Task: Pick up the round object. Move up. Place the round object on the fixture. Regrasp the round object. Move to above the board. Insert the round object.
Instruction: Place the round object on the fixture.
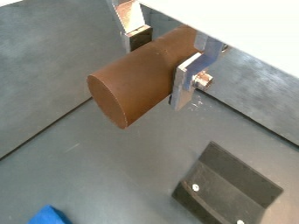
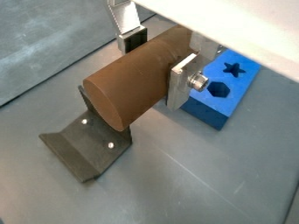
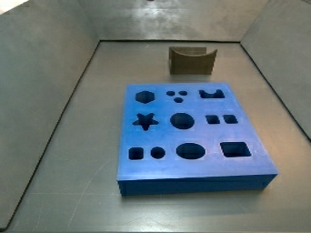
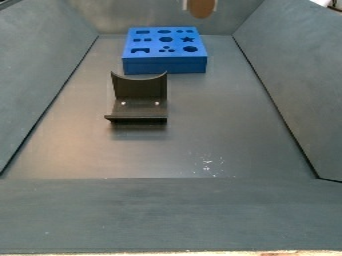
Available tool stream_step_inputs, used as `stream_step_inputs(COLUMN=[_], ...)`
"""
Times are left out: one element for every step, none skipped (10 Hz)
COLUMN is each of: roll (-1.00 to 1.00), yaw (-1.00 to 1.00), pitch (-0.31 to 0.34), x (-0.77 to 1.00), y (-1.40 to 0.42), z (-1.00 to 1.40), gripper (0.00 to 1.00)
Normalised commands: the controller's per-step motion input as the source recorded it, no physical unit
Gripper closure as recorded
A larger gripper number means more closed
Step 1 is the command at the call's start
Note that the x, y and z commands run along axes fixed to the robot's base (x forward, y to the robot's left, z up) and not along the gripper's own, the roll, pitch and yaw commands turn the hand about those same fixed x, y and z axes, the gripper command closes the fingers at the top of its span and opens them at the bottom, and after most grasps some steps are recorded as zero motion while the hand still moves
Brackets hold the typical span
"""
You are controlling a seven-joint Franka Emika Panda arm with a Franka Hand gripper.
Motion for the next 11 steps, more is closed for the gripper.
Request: stream_step_inputs(roll=[0.13, 0.14, 0.14, 0.15, 0.15, -1.0, -1.0, -1.0, -1.0, -1.0, -1.0], yaw=[0.04, 0.04, 0.04, 0.04, 0.05, 0.18, 0.17, 0.14, 0.13, 0.11, 0.1], pitch=[0.26, 0.259, 0.261, 0.261, 0.264, 0.05, 0.05, 0.038, 0.039, 0.055, 0.074], x=[1.0, 1.0, 1.0, 1.0, 1.0, 1.0, 1.0, 1.0, 1.0, 0.98, 0.88], y=[-0.15, -0.13, -0.11, -0.09, -0.08, 0.93, 0.97, 0.88, 0.79, 0.63, 0.43], z=[0.07, 0.06, 0.05, 0.04, 0.04, -0.38, -0.4, -0.33, -0.24, -0.17, -0.11], gripper=[1.0, 1.0, 1.0, 1.0, 1.0, 1.0, 1.0, 1.0, 1.0, 1.0, 1.0])
